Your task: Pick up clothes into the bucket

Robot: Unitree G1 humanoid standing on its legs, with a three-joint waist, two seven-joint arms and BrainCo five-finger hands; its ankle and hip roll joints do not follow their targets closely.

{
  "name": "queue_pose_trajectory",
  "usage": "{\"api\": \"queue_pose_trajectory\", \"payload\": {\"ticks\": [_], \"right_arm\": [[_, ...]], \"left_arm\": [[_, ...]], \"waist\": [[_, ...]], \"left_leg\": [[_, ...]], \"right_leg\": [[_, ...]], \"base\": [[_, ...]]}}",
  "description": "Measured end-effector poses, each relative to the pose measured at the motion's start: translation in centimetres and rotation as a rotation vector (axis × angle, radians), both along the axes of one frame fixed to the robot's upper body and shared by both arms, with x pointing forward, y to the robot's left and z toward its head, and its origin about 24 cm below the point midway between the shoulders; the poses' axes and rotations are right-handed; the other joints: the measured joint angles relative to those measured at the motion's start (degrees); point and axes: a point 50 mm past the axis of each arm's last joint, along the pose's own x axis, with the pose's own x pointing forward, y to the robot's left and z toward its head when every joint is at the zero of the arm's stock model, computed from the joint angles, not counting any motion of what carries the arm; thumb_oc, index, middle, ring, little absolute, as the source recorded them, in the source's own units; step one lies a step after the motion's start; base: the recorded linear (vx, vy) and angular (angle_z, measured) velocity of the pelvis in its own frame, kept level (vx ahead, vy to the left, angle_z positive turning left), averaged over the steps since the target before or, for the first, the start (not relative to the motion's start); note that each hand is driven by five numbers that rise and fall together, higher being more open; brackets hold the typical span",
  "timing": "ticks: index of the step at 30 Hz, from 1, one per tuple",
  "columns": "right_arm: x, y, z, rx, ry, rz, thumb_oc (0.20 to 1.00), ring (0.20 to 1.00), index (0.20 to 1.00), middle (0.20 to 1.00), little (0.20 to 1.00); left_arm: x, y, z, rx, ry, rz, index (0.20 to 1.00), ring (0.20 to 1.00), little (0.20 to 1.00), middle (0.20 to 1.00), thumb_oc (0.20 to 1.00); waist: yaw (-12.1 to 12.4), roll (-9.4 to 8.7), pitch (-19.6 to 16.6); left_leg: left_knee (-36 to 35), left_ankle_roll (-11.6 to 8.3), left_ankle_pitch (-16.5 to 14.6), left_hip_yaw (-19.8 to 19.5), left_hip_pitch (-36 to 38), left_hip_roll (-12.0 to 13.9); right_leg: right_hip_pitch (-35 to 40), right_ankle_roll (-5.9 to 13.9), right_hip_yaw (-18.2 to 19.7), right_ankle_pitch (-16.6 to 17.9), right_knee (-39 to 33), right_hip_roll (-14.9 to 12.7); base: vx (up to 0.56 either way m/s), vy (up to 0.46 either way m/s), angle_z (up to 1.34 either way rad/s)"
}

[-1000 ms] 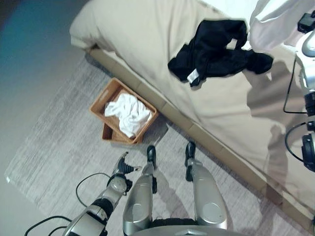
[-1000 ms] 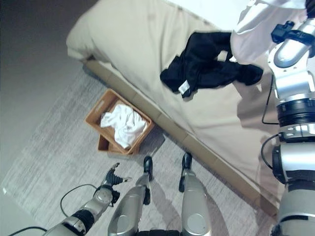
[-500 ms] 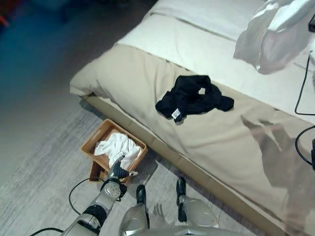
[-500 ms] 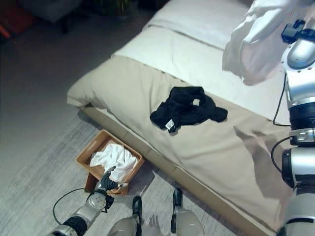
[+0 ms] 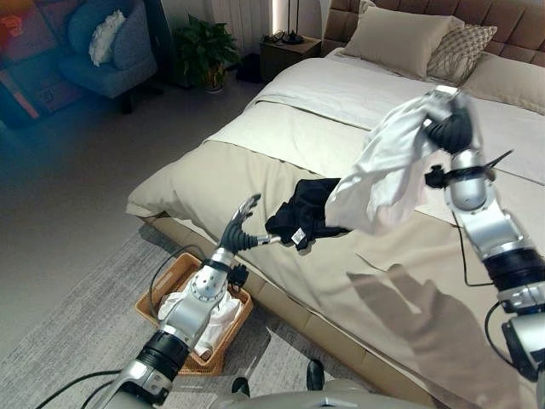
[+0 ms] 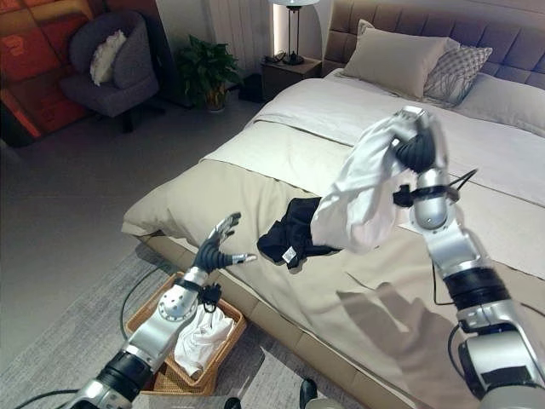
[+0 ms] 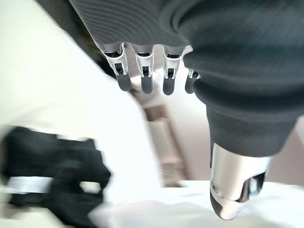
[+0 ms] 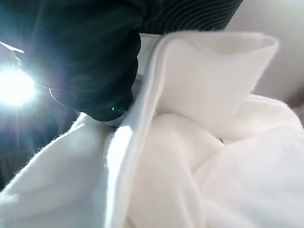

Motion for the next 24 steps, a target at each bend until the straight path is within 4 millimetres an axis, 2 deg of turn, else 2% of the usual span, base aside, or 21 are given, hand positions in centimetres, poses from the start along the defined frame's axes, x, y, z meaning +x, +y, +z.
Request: {"api": "queue_pose_trajectory", "payload": {"ticks": [3, 6, 9, 16, 20, 24], "right_arm": [[-0.2, 1.7, -0.6, -0.025, 0.046, 0.091, 0.2, 0.2, 0.2, 0.2, 0.2], [-0.7, 3.5, 0.3, -0.017, 0.031, 0.197, 0.2, 0.2, 0.2, 0.2, 0.2], [-1.8, 5.7, 1.8, 0.0, -0.004, 0.346, 0.2, 0.2, 0.2, 0.2, 0.2], [-4.1, 9.8, 2.9, -0.001, -0.026, 0.605, 0.2, 0.2, 0.2, 0.2, 0.2], [-4.2, 10.1, 2.8, 0.024, -0.01, 0.637, 0.2, 0.2, 0.2, 0.2, 0.2], [-4.2, 11.4, 2.7, 0.054, 0.015, 0.702, 0.2, 0.2, 0.2, 0.2, 0.2]], "left_arm": [[0.8, -0.8, 2.1, -0.036, -0.06, -0.047, 1.0, 1.0, 1.0, 1.0, 1.0], [1.4, -1.6, 3.4, -0.027, -0.102, -0.083, 1.0, 1.0, 1.0, 1.0, 1.0], [1.5, -2.4, 3.7, -0.022, -0.113, -0.112, 1.0, 1.0, 1.0, 1.0, 1.0], [1.4, -3.0, 2.5, 0.008, -0.071, -0.132, 1.0, 1.0, 1.0, 1.0, 1.0], [1.3, -3.2, 2.3, -0.003, -0.048, -0.177, 1.0, 1.0, 1.0, 1.0, 1.0], [0.6, -4.0, 1.5, -0.066, 0.08, -0.33, 1.0, 1.0, 1.0, 1.0, 1.0]], "waist": [[-0.04, 0.04, -0.21], [-0.07, 0.04, -0.51], [-0.07, 0.24, -1.01], [-0.07, 0.25, -1.79], [0.02, 0.24, -2.15], [-0.15, 0.39, -2.78]], "left_leg": [[-0.01, 0.0, -0.01, -0.03, 0.26, -0.09], [-0.02, -0.04, 0.02, -0.12, 0.26, -0.11], [-0.01, -0.09, 0.05, -0.26, 0.35, -0.16], [-0.03, -0.08, 0.0, -1.07, 1.13, -0.19], [-0.03, 0.03, -0.08, -1.06, 1.21, -0.19], [-0.05, 0.1, -0.16, -0.92, 1.18, -0.22]], "right_leg": [[0.27, 0.02, -0.02, -0.01, -0.01, -0.12], [0.31, 0.05, -0.08, 0.02, -0.01, -0.15], [0.47, 0.04, -0.25, 0.02, -0.01, -0.16], [1.45, 0.01, -0.81, -0.17, -0.01, -0.16], [1.64, 0.0, -1.04, -0.18, -0.02, -0.29], [1.48, 0.03, -0.76, -0.16, -0.02, -0.34]], "base": [[0.0, 0.0, 0.0], [0.0, 0.0, 0.0], [0.0, 0.002, 0.01], [0.02, 0.004, 0.04], [0.0, 0.005, 0.03], [0.0, 0.005, -0.01]]}}
